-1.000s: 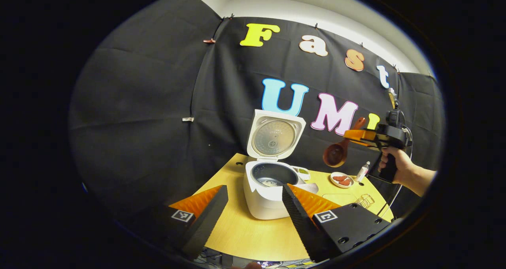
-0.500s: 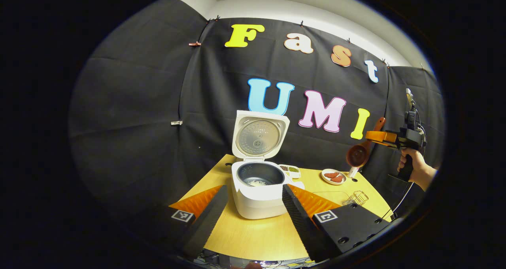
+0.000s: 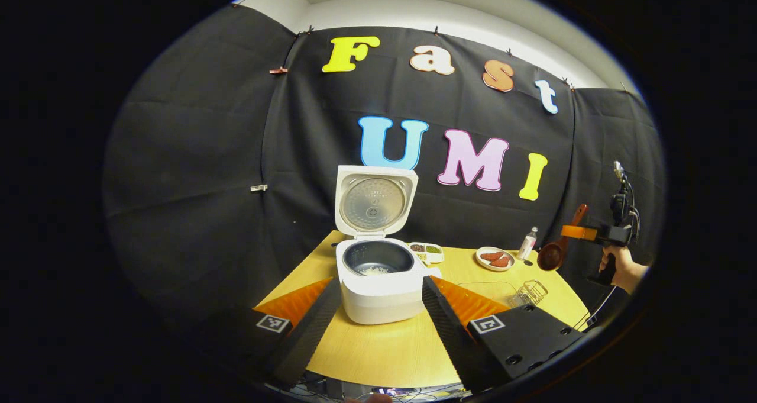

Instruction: Close the left gripper, press the button to open the rice cooker; take a wooden spoon from the chopstick holder with the right hand, scoop a spoonful of rice and pour it into the rice cooker, then put the wooden spoon back into the chopstick holder.

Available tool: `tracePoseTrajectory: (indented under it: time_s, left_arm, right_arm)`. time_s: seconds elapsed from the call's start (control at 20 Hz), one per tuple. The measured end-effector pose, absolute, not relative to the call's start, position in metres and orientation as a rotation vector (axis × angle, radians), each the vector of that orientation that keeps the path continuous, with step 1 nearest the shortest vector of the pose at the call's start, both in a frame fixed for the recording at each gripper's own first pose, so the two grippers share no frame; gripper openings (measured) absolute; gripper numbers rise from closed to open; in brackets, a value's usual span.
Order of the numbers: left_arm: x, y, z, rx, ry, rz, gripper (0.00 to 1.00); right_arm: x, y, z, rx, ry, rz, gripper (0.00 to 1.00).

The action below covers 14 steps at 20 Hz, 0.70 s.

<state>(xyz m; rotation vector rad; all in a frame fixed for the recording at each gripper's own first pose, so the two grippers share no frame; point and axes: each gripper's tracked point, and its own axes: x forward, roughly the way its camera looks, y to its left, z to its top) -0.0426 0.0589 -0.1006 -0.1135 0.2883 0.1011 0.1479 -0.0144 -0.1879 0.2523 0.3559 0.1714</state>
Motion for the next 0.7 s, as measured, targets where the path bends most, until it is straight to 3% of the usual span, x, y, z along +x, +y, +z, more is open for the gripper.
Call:
tracePoseTrajectory:
  time_s: [0.45, 0.7]
  left_arm:
    - [-0.049, 0.037, -0.099, -0.054, 0.329, 0.171, 0.95]
    - [-0.053, 0.03, -0.094, -0.038, 0.337, 0.212, 0.95]
  right_arm:
    - [0.168, -0.07, -0.295, 0.23, 0.475, 0.072, 0.11]
    - [0.175, -0.073, -0.345, 0.265, 0.557, 0.09, 0.11]
